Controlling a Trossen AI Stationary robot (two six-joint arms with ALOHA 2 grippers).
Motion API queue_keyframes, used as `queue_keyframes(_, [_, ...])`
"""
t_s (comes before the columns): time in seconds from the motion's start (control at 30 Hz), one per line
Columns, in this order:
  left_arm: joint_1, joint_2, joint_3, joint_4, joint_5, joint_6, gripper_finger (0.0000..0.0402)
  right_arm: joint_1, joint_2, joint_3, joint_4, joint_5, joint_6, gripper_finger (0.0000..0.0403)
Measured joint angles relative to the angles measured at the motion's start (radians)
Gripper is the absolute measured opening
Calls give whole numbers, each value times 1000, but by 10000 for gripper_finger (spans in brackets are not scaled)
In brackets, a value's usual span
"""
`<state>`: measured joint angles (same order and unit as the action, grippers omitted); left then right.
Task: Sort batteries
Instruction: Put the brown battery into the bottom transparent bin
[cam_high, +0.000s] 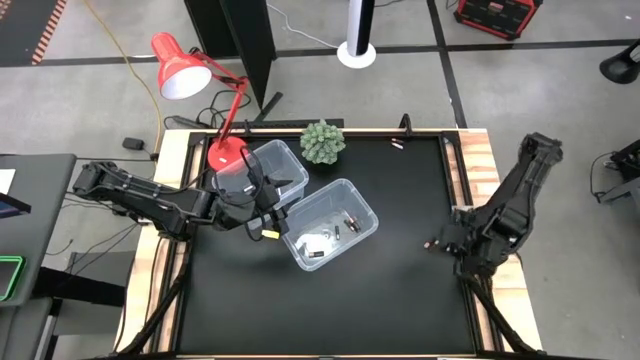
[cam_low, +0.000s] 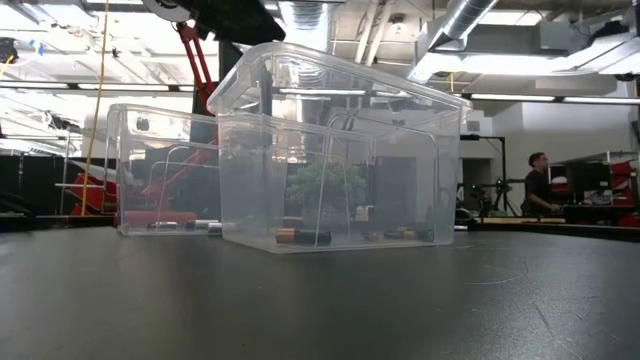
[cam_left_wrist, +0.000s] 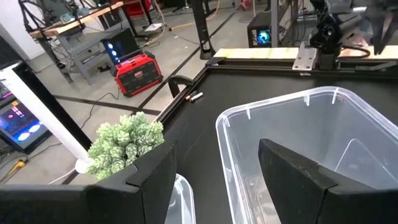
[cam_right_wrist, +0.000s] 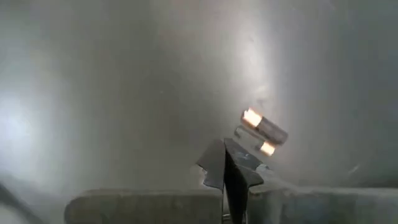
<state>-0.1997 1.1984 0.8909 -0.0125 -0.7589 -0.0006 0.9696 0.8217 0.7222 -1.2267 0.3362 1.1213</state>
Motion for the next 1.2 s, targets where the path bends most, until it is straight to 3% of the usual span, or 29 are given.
queue_keyframes(0.3, [0,0,0,30,0,15,219,-341,201,47,-8,-223,-449,52])
queue_keyframes(0.6, [0,0,0,30,0,10,219,-579,364,51,-35,-297,-816,138])
queue_keyframes(0.83, [0,0,0,29,0,8,219,-672,543,55,-30,-314,-981,178])
queue_keyframes(1.2, [0,0,0,27,0,16,219,-676,744,122,-17,-312,-1083,160])
